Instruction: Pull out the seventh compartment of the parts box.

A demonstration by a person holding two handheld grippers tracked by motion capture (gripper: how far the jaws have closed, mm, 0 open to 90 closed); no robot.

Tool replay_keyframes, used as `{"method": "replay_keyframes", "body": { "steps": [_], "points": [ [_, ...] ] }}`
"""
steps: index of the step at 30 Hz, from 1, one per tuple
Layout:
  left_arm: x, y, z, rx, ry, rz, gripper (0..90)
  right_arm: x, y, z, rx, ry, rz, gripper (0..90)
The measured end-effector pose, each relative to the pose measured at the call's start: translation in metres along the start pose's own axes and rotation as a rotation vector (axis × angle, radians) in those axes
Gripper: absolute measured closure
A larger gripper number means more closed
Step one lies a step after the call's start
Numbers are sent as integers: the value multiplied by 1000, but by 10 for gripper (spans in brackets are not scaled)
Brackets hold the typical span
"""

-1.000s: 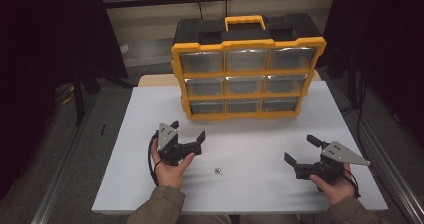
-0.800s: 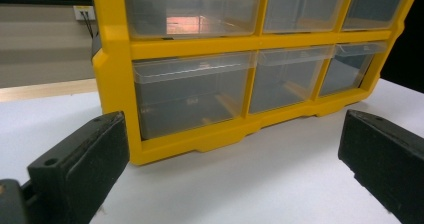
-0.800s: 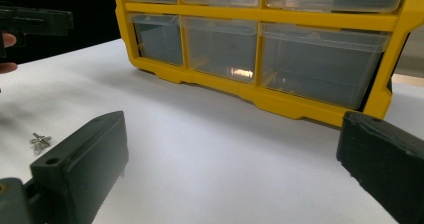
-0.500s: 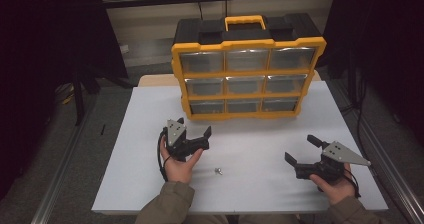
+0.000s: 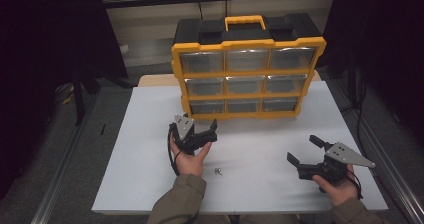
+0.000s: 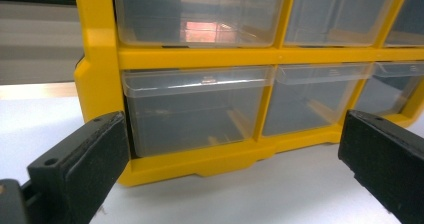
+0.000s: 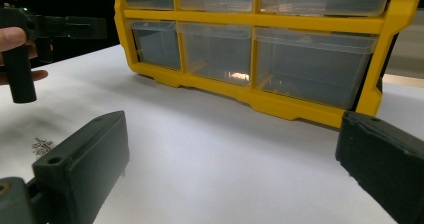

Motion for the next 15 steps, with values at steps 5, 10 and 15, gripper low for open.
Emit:
{"method": "replay_keyframes", "body": {
  "steps": [5, 10, 15],
  "points": [
    [2, 8, 2, -27, 10, -2, 0, 0, -2, 2, 4, 3, 4, 8],
    [6, 16, 5, -39, 24, -9, 0, 1, -6, -1, -8, -17, 2, 9],
    [7, 27, 6, -60, 38, -5, 2, 1, -9, 0, -1, -11, 8, 9]
  ]
}}
Point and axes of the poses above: each handheld gripper's, and its own axes: y roughly forward along the jaws, x roughly out of its underside, z roughly to its right, the point moved 10 cm from there along y, roughly forward along the jaws, and after that the axes turned 4 degrees about -y, right-handed, at the moved point
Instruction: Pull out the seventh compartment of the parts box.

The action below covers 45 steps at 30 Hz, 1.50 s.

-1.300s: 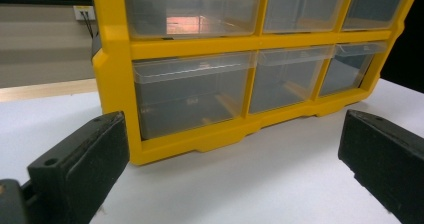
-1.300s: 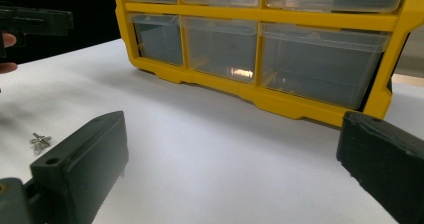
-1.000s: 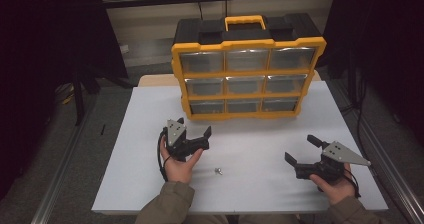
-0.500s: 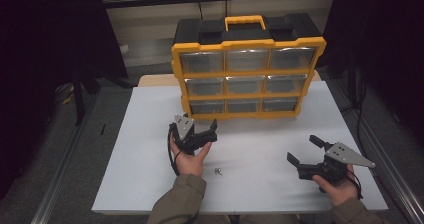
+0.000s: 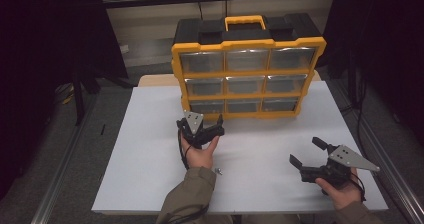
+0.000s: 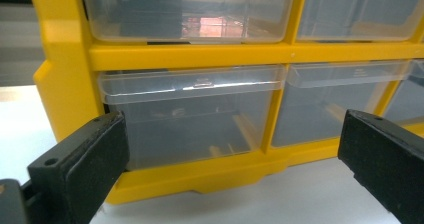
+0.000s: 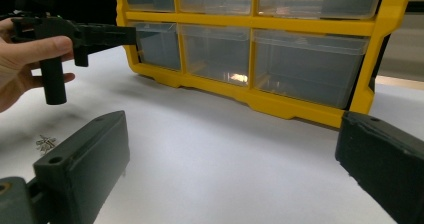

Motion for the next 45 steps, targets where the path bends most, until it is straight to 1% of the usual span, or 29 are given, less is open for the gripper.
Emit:
{"method": "replay_keyframes", "body": {
  "steps": [1, 4, 6, 8, 13, 14, 15, 16, 18, 19, 20, 21, 22, 25, 26, 27, 30, 31, 32, 33, 34, 35, 37, 38, 39, 40, 41, 44, 45],
  "points": [
    [0, 2, 1, 3, 7, 3, 2, 0, 0, 0, 0, 0, 0, 9],
    [-1, 7, -1, -15, 11, 11, 9, 0, -1, 0, -1, 10, 2, 9],
    [-1, 9, -2, -30, 41, 8, 12, -1, -1, 0, 5, 11, 4, 9],
    [-1, 12, -4, -40, 84, 0, 18, -1, -1, 0, 1, 8, 7, 9],
    [0, 16, -11, -67, 150, -4, 33, -1, 1, -4, -21, -7, 4, 10],
    [0, 16, -12, -77, 177, -1, 34, -2, 2, -4, -20, -3, 8, 10],
    [-1, 17, -13, -84, 219, 4, 41, -1, 2, -4, -19, -5, 4, 10],
    [-2, 16, -15, -91, 239, 0, 50, -1, 3, -4, -19, -9, 2, 10],
    [-3, 17, -17, -109, 281, 17, 67, -1, 4, -5, -19, -7, 1, 10],
    [-5, 18, -18, -119, 291, 30, 74, -1, 4, -6, -26, -10, -2, 10],
    [-6, 18, -21, -143, 347, 26, 92, -1, 5, -6, -28, -14, 1, 11],
    [-7, 18, -21, -149, 377, 31, 99, -1, 5, -6, -29, -22, 0, 10],
    [-7, 18, -21, -149, 377, 31, 108, -1, 5, -6, -29, -22, 0, 10],
    [-8, 20, -20, -158, 424, 34, 125, -1, 5, -7, -32, -22, 0, 10],
    [-8, 21, -20, -164, 435, 46, 149, -1, 6, -7, -33, -26, -1, 11],
    [-7, 22, -20, -162, 446, 35, 149, -1, 6, -7, -33, -26, -1, 11],
    [-7, 24, -20, -176, 508, 30, 186, -1, 6, -7, -35, -26, -2, 11],
    [-7, 24, -19, -175, 516, 37, 192, -1, 5, -7, -35, -24, -3, 11],
    [-7, 25, -18, -187, 552, 39, 205, -1, 5, -7, -34, -25, -2, 11],
    [-7, 25, -18, -187, 552, 39, 219, -1, 5, -7, -37, -24, -1, 11],
    [-9, 27, -19, -196, 585, 45, 223, -1, 5, -7, -36, -26, -2, 12],
    [-9, 27, -19, -201, 601, 41, 225, -1, 6, -8, -35, -21, -1, 13],
    [-9, 28, -21, -230, 628, 37, 245, -1, 6, -8, -37, -21, -2, 13],
    [-9, 28, -21, -230, 628, 37, 251, -1, 5, -8, -40, -25, -3, 13],
    [-11, 28, -22, -236, 670, 41, 251, -1, 5, -8, -38, -26, -3, 13],
    [-11, 28, -22, -236, 670, 41, 254, 0, 5, -8, -40, -25, -5, 12],
    [-10, 27, -23, -249, 684, 40, 268, 0, 5, -8, -40, -25, -6, 13],
    [-9, 27, -24, -264, 681, 38, 307, 1, 5, -8, -41, -26, -11, 14],
    [-10, 27, -25, -276, 700, 34, 307, 1, 5, -8, -41, -26, -11, 14]
  ]
}}
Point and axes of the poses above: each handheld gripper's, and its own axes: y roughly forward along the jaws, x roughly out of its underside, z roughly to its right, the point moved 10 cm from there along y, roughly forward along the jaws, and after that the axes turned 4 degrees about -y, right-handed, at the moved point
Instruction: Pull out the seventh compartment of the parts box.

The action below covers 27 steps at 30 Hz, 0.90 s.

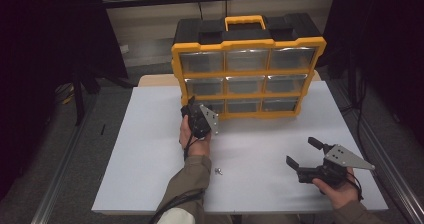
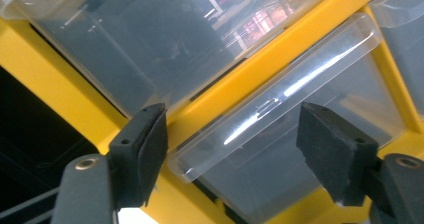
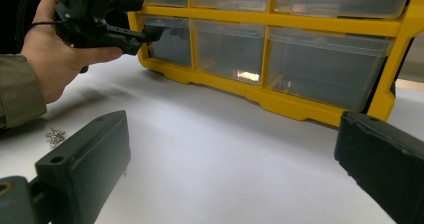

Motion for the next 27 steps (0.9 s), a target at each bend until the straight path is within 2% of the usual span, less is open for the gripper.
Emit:
{"method": "replay_keyframes", "body": {
  "steps": [4, 7, 8, 10, 11, 12, 13, 14, 15, 16, 17, 19, 20, 21, 22, 23, 24, 25, 27],
  "points": [
    [1, 1, -4, -22, 34, -2, 324, 0, 0, 0, -1, 4, 1, 15],
    [2, 0, -4, -27, 29, -2, 334, 0, 0, 0, -3, 7, 0, 15],
    [1, 0, -6, -33, 46, -1, 341, 0, 0, 0, -1, 7, 3, 15],
    [2, 0, -6, -34, 46, -4, 355, 0, 0, 0, -2, 8, 3, 15],
    [1, -1, -7, -39, 58, 1, 358, 0, 0, 0, -2, 5, -1, 15],
    [1, -1, -6, -35, 48, 2, 369, 0, 0, 0, 0, 5, -1, 15],
    [1, -1, -7, -37, 54, 1, 374, 0, 0, 1, 1, 3, 0, 15],
    [0, -2, -8, -36, 83, 2, 406, 0, 0, 1, -1, 7, 1, 14],
    [1, -2, -6, -31, 78, -7, 406, 0, 0, 1, -1, 7, 1, 14],
    [0, -3, -7, -32, 102, -2, 422, 0, 0, 1, -3, 9, 2, 15],
    [2, -3, -6, -27, 82, -5, 446, 0, 0, 1, -4, 11, 1, 14],
    [1, -5, -7, -22, 99, -1, 453, 1, 0, 0, -4, 13, 0, 14],
    [2, -6, -6, -16, 82, -6, 454, 1, 0, 0, -5, 14, 0, 14],
    [2, -6, -5, -13, 85, -6, 459, 1, 0, 0, -5, 14, 0, 15],
    [1, -7, -6, -10, 107, -1, 470, 1, 0, 0, -5, 13, 0, 15],
    [2, -8, -5, -6, 93, -5, 478, 0, 0, 0, -6, 13, 1, 14],
    [0, -8, -5, 1, 110, 0, 490, 0, 0, 0, -5, 14, 0, 14],
    [2, -10, -4, 9, 101, -5, 504, 0, 0, 0, -5, 13, 1, 14],
    [2, -12, -4, 14, 108, 0, 530, 0, 0, 0, -6, 12, 2, 14]
  ]
}}
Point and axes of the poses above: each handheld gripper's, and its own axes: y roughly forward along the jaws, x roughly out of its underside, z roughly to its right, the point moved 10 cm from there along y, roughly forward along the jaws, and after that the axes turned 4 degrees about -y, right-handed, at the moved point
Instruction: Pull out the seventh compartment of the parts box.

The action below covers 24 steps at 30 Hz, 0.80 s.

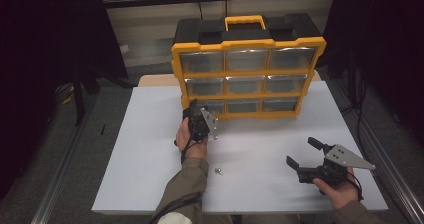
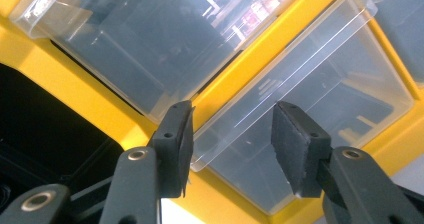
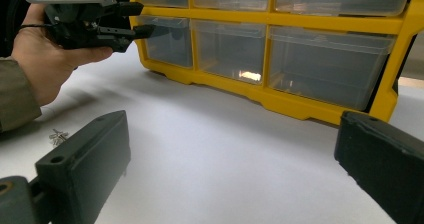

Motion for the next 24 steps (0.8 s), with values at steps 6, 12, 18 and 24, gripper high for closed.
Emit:
{"method": "replay_keyframes", "body": {
  "steps": [6, 12, 18, 24],
  "points": [
    [-1, -5, 1, 23, 28, 4, 565, 0, 0, -1, -1, -2, -4, 13],
    [-1, -12, 1, 30, 44, 2, 574, 0, 1, -1, -3, -6, -4, 13],
    [0, -18, 3, 39, 59, 1, 584, 1, 1, -2, -4, -6, -5, 13],
    [0, -24, 3, 36, 67, 2, 588, 1, 2, -3, -5, -8, -6, 12]
  ]
}}
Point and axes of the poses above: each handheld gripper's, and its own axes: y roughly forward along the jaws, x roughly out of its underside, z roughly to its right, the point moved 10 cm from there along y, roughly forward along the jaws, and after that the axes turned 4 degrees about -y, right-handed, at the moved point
